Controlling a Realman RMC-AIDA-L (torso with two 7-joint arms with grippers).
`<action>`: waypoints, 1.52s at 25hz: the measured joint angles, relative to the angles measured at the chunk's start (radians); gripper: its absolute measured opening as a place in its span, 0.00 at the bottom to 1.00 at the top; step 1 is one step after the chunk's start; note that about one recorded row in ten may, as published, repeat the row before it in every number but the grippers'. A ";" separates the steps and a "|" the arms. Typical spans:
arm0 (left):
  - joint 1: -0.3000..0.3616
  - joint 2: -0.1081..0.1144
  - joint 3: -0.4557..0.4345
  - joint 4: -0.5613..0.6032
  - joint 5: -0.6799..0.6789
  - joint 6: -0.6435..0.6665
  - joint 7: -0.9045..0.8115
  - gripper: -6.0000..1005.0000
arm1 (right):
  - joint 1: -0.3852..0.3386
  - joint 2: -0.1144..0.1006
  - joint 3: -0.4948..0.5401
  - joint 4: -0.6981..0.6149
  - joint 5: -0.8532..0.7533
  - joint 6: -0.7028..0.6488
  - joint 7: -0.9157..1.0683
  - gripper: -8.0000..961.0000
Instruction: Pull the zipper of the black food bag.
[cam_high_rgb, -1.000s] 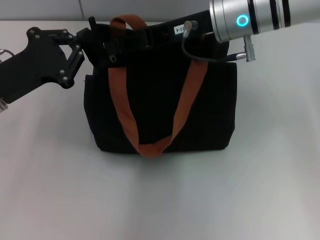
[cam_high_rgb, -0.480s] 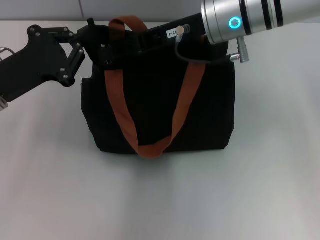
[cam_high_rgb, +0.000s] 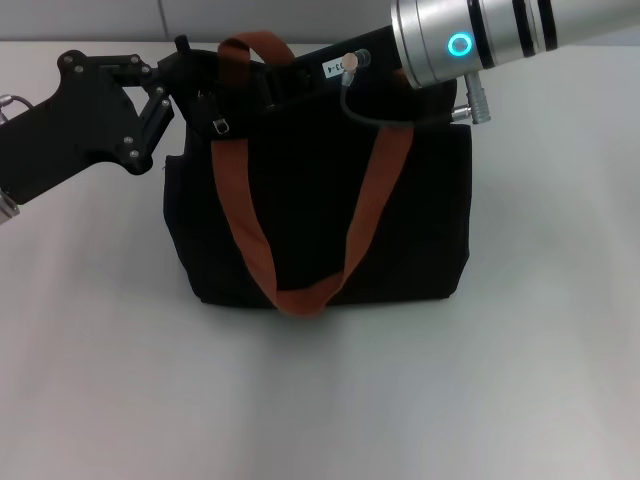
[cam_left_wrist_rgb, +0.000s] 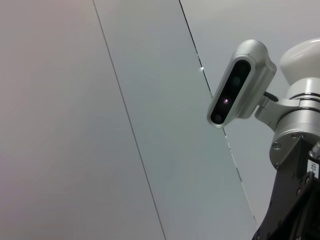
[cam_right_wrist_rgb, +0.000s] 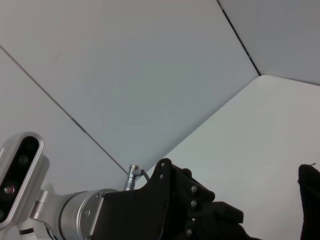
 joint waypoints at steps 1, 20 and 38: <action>0.000 0.000 0.000 0.000 0.000 0.000 0.000 0.04 | 0.000 0.000 0.000 0.000 0.000 0.000 0.000 0.30; 0.008 0.001 -0.004 0.000 0.000 0.023 -0.007 0.05 | -0.007 -0.003 0.000 -0.002 -0.001 0.004 0.002 0.08; 0.005 -0.002 -0.004 -0.008 -0.007 0.036 -0.005 0.05 | 0.011 0.000 -0.013 0.004 -0.003 0.017 0.012 0.03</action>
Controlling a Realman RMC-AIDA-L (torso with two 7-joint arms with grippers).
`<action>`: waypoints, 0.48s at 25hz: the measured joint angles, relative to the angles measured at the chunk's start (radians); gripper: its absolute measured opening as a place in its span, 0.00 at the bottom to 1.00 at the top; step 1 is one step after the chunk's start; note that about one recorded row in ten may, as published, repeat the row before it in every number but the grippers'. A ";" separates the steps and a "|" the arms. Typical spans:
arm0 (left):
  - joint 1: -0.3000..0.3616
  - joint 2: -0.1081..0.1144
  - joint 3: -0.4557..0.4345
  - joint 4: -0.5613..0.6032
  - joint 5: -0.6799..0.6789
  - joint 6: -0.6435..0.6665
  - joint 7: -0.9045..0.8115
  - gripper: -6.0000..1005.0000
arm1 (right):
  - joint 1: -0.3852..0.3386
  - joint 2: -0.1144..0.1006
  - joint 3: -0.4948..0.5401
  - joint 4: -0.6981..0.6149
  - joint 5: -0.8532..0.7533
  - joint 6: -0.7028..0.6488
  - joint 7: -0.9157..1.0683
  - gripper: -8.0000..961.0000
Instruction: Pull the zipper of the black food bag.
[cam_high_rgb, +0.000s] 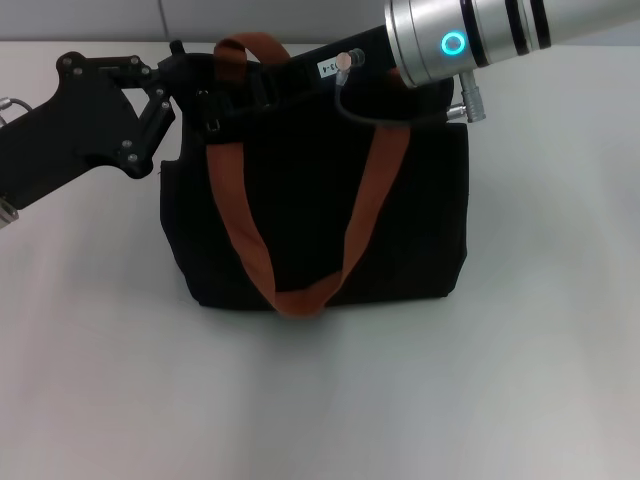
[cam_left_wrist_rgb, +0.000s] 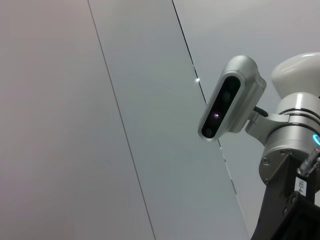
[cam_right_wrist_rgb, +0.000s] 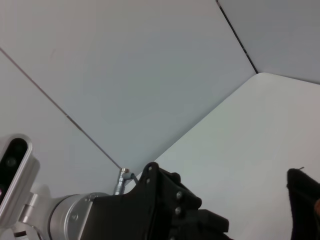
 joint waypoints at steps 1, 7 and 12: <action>0.000 0.000 0.000 0.000 -0.001 0.001 0.001 0.05 | 0.000 0.000 0.000 0.000 0.000 0.002 0.003 0.02; 0.000 0.000 -0.001 -0.001 -0.005 0.004 0.001 0.05 | -0.008 0.000 0.000 -0.016 -0.013 0.006 0.038 0.01; 0.002 0.001 -0.001 -0.001 -0.016 -0.004 0.002 0.05 | -0.045 -0.003 -0.013 -0.070 -0.029 0.010 0.087 0.01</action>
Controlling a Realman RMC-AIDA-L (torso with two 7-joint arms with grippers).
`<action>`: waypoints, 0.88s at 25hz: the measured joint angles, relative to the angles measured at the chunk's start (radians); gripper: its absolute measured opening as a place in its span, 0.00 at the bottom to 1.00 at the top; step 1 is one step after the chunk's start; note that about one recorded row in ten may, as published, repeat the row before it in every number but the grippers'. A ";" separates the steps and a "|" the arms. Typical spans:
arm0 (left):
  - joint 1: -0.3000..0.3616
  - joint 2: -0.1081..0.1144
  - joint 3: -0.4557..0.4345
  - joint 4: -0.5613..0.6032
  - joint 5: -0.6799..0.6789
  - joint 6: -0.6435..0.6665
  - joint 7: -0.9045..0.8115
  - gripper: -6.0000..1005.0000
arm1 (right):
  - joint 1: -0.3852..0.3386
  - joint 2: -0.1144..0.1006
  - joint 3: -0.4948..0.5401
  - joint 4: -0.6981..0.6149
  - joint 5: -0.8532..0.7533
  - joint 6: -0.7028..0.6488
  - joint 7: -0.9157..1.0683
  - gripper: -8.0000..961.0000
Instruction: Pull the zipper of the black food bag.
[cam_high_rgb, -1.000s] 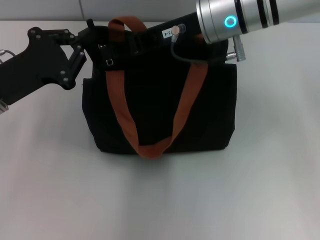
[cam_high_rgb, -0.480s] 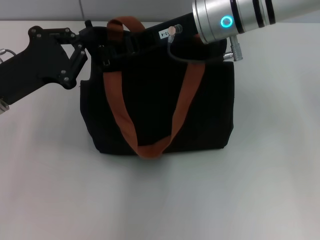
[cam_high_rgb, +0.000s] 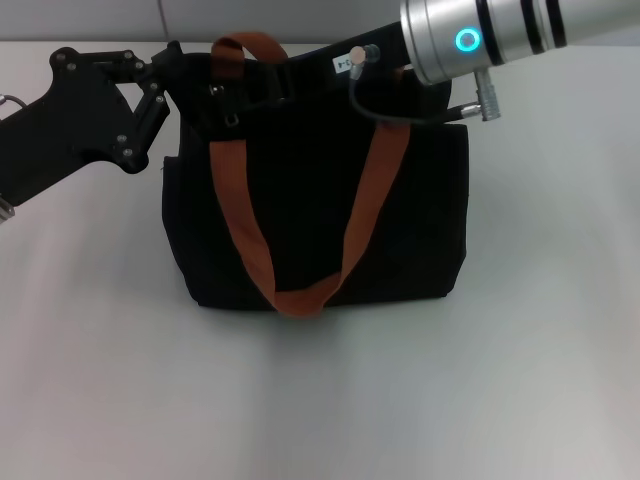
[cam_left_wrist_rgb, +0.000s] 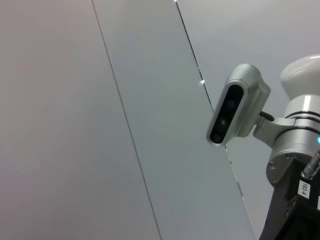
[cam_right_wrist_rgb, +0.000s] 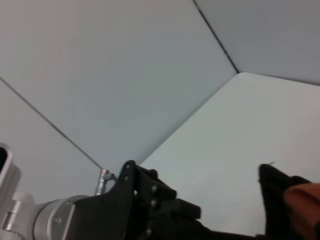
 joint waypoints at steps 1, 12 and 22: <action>0.000 0.000 0.000 0.000 0.000 0.000 0.000 0.05 | -0.008 0.000 -0.001 -0.014 -0.008 0.000 0.011 0.01; 0.000 0.000 -0.001 -0.001 -0.009 -0.002 0.001 0.05 | -0.053 -0.002 -0.002 -0.070 -0.038 0.001 0.058 0.01; 0.001 0.000 -0.001 -0.001 -0.014 -0.002 0.001 0.05 | -0.102 -0.003 -0.003 -0.144 -0.085 -0.005 0.105 0.01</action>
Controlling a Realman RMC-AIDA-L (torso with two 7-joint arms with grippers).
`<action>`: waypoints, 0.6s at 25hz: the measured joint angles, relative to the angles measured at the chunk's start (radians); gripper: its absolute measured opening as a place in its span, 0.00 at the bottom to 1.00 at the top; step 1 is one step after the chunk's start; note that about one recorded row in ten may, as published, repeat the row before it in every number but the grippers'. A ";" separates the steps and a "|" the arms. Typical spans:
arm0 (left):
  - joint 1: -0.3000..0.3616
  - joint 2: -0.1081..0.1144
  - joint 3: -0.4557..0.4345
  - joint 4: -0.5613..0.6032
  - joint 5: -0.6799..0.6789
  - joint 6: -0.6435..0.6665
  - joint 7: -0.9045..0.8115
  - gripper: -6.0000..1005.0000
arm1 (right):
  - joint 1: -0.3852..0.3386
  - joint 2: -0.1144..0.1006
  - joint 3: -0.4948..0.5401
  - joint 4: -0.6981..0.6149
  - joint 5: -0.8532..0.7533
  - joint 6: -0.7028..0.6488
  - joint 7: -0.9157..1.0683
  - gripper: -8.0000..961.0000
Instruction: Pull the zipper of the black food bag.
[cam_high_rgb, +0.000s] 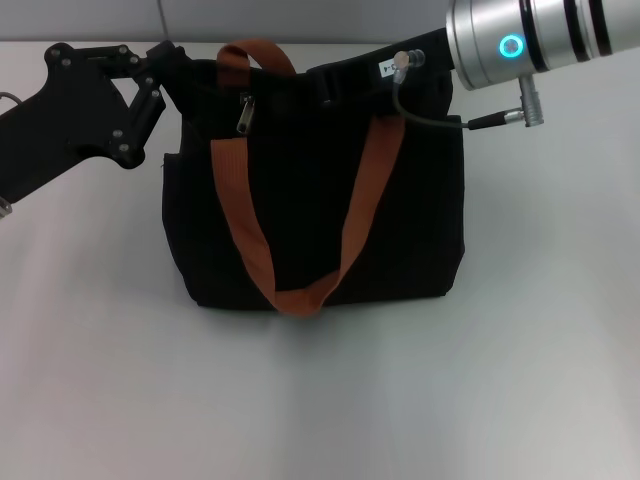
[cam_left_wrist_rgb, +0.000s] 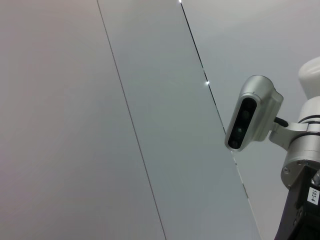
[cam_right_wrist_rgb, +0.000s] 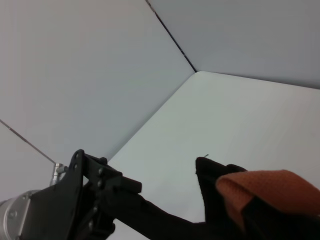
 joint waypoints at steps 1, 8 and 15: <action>0.000 0.000 0.000 0.000 0.000 0.000 0.000 0.05 | 0.000 0.000 0.000 0.000 0.000 0.000 0.000 0.01; -0.001 0.000 0.000 0.000 -0.003 -0.001 0.000 0.06 | -0.042 0.000 0.003 -0.058 -0.015 -0.005 0.020 0.01; -0.003 0.000 0.000 0.000 -0.003 -0.001 -0.001 0.06 | -0.045 0.000 -0.003 -0.070 0.042 -0.024 0.002 0.02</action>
